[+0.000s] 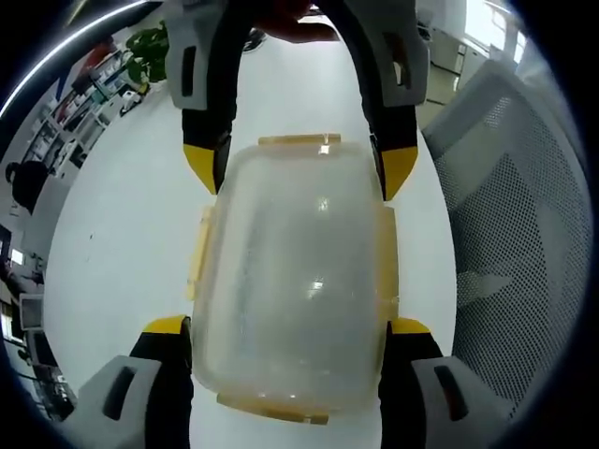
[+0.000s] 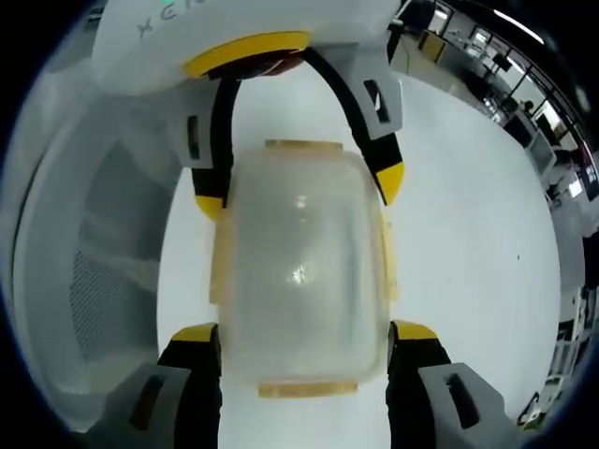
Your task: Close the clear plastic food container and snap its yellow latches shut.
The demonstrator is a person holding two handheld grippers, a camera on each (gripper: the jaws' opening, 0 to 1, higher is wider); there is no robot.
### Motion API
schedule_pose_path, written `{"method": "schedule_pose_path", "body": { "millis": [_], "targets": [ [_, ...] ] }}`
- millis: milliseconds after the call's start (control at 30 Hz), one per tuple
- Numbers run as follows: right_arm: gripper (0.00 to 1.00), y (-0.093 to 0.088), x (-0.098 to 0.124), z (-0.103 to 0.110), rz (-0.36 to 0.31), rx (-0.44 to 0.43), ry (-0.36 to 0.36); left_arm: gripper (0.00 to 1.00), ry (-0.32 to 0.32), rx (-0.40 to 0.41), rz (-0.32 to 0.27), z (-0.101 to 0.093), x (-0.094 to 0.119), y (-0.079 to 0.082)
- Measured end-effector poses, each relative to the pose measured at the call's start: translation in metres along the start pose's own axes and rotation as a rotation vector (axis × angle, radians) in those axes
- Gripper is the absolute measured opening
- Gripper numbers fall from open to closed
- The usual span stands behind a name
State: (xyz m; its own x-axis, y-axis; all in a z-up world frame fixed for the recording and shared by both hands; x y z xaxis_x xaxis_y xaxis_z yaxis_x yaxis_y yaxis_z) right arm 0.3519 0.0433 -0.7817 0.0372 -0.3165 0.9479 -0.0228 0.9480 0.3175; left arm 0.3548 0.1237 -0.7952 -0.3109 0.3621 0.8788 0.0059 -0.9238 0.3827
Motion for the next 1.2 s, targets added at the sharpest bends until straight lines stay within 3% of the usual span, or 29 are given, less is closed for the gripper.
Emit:
{"method": "schedule_pose_path", "body": {
  "millis": [833, 900, 933, 1200],
  "targets": [
    [0.72, 0.009, -0.002, -0.024, -0.008, 0.008, 0.002, 0.84, 0.01, 0.019, 0.013, 0.022, -0.004, -0.009],
    [0.72, 0.012, -0.003, -0.026, -0.028, -0.01, 0.001, 0.85, 0.063, -0.071, 0.054, 0.028, -0.008, -0.015],
    [0.72, 0.012, -0.003, -0.025, -0.021, -0.005, 0.003, 0.85, 0.039, -0.038, 0.074, 0.023, -0.009, -0.014],
    [0.72, 0.011, -0.003, -0.031, -0.012, 0.006, 0.007, 0.85, 0.037, -0.038, 0.066, 0.03, -0.011, -0.012]
  ]
}}
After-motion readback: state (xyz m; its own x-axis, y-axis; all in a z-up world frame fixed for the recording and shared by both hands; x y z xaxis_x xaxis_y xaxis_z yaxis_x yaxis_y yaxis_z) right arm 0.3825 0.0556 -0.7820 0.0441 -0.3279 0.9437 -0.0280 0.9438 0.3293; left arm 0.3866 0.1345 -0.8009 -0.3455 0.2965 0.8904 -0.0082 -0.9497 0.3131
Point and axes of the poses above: the point that each gripper's makers call its tool centre point, and the gripper's own axes: x roughly backward along the fingers, z roughly to its left, y roughly out of its top, the point moved 3 cm from there along x, roughly backward along the fingers, and after that the axes turned 6 degrees about y, right-handed, at the moved point
